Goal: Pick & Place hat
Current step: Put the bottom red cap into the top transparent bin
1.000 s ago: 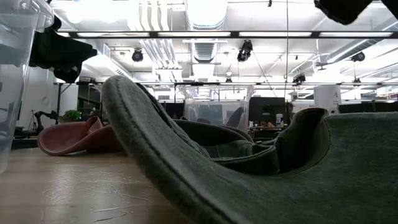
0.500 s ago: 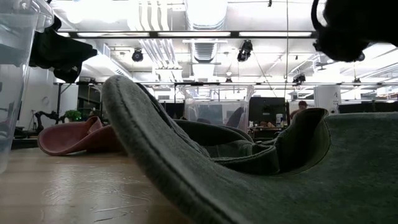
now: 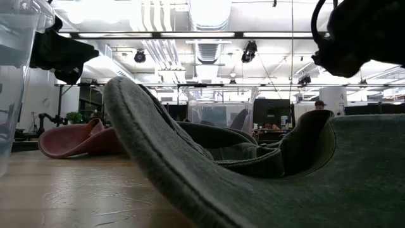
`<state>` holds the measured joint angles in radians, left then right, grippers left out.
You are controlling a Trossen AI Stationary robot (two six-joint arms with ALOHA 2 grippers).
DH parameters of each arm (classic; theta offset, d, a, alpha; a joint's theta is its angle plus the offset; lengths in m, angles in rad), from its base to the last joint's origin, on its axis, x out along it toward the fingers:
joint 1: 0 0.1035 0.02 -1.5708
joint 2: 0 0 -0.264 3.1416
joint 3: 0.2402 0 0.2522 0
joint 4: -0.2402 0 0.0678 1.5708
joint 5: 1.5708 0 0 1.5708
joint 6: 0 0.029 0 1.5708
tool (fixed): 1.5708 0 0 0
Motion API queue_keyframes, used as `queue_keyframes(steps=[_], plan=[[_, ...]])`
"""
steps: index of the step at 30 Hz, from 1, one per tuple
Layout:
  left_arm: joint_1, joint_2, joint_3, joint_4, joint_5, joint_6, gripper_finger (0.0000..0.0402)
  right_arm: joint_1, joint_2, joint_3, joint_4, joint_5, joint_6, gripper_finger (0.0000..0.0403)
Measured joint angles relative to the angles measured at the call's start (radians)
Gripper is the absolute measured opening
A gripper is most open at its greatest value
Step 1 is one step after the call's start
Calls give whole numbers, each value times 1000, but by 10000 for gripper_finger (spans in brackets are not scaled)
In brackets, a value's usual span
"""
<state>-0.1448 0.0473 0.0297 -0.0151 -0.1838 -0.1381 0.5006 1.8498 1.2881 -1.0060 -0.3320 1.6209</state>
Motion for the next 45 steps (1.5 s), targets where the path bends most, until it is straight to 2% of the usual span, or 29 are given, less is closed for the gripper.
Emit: queue_keyframes(steps=[5,7,18,25,33,41,45], plan=[[0,0,0,0,0,0,60,-6,0,0,-19,64,-33,25],[1,0,0,0,0,0,60,-11,2,0,-29,79,-42,16],[1,0,0,0,0,0,60,-118,-15,1,-132,248,-157,10],[0,0,0,0,0,0,60,-228,-26,1,-224,390,-332,9],[0,0,0,0,0,0,60,-345,-28,1,-229,508,-529,9],[0,0,0,0,0,0,60,-389,-28,1,-228,665,-733,9],[0,0,0,0,0,0,60,-388,-29,2,-228,676,-745,13]])
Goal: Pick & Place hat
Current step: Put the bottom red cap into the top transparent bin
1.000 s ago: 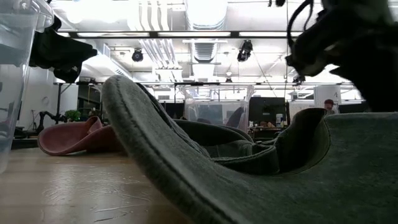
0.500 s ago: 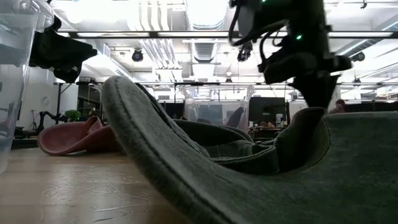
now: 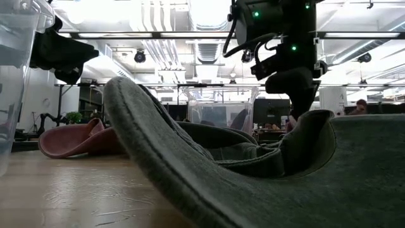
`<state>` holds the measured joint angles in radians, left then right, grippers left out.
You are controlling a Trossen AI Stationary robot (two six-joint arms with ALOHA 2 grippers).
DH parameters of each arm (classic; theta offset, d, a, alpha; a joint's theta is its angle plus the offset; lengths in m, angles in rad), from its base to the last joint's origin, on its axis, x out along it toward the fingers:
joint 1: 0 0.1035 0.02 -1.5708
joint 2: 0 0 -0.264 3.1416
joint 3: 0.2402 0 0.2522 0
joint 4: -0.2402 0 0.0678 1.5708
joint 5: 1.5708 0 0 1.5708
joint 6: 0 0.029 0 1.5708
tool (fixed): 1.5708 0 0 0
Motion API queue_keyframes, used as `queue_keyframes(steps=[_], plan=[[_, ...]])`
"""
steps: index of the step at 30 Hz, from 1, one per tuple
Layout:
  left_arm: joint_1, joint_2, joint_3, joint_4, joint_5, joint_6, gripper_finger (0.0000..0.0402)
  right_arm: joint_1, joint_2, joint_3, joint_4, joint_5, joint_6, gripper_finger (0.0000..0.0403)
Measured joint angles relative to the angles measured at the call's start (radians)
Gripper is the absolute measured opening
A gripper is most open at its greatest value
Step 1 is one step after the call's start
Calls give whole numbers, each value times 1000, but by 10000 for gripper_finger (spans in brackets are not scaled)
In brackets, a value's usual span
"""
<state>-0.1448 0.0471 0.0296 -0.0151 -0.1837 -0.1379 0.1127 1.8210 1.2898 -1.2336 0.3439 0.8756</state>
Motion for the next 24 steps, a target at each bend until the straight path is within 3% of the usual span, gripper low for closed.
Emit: queue_keyframes(steps=[9,14,17,24], plan=[[0,0,0,0,0,0,60,0,0,96,-21,-39,52,91],[0,0,0,0,0,0,60,10,-1,172,-20,-182,162,134],[0,0,0,0,0,0,60,38,-1,197,-15,-263,253,148],[1,0,0,0,0,0,60,138,-1,202,-28,-334,453,154]])
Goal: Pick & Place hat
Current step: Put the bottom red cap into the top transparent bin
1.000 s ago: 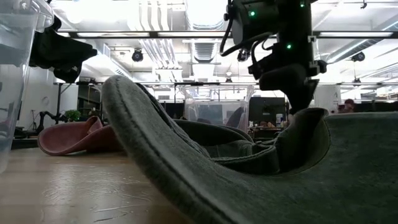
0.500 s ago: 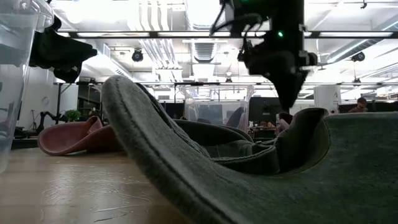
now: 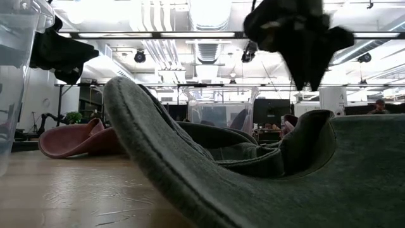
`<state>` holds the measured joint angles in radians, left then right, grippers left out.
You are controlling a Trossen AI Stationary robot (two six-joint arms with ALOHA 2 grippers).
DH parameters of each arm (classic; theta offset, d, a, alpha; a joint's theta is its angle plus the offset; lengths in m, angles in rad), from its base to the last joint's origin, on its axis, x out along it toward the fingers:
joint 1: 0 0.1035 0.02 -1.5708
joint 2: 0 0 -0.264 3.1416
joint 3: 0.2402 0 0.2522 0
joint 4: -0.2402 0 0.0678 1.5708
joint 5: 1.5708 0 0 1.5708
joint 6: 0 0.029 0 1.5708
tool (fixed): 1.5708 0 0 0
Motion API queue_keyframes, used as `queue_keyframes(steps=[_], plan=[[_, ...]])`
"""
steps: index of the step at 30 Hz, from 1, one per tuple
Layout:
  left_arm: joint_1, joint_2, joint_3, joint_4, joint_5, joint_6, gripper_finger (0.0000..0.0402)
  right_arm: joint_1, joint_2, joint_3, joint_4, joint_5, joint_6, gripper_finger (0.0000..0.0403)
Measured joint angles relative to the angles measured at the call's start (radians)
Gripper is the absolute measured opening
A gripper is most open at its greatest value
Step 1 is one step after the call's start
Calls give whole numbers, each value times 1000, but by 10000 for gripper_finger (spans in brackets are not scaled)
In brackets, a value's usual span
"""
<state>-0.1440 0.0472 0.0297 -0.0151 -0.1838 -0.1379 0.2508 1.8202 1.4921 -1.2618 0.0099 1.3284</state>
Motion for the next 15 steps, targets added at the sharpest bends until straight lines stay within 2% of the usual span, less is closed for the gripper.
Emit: queue_keyframes(steps=[8,15], plan=[[0,0,0,0,0,0,60,144,0,-9,-15,-5,245,153],[0,0,0,0,0,0,60,260,0,-48,-47,63,447,158]])
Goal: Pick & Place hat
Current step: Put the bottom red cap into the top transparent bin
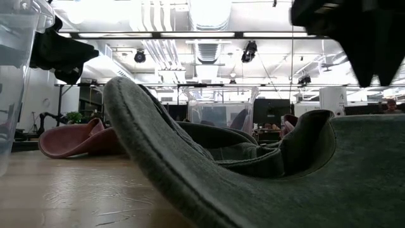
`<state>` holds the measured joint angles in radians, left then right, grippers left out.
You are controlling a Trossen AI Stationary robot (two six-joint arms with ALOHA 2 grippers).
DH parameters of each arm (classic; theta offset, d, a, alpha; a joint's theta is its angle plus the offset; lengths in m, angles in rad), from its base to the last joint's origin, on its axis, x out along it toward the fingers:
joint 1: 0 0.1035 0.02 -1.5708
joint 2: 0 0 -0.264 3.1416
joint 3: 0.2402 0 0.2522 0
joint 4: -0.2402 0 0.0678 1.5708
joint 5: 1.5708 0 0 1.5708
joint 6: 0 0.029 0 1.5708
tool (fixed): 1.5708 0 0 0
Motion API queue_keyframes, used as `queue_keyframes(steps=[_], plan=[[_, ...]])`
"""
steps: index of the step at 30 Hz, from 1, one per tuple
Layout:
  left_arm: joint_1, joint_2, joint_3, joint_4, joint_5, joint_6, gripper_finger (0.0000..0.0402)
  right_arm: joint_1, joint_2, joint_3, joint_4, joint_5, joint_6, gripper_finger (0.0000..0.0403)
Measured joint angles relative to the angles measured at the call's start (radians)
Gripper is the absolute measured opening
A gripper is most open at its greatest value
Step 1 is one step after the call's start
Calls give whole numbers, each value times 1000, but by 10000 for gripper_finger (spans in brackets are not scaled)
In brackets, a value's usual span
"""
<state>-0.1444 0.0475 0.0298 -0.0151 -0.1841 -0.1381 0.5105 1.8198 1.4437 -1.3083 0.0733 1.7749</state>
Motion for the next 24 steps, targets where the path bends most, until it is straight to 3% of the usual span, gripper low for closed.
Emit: queue_keyframes(steps=[15,20,24], plan=[[0,0,0,0,0,0,60,159,0,-49,16,40,323,188],[0,0,0,0,0,0,60,216,0,-93,16,152,471,187],[0,0,0,0,0,0,60,230,0,-141,13,166,523,187]])
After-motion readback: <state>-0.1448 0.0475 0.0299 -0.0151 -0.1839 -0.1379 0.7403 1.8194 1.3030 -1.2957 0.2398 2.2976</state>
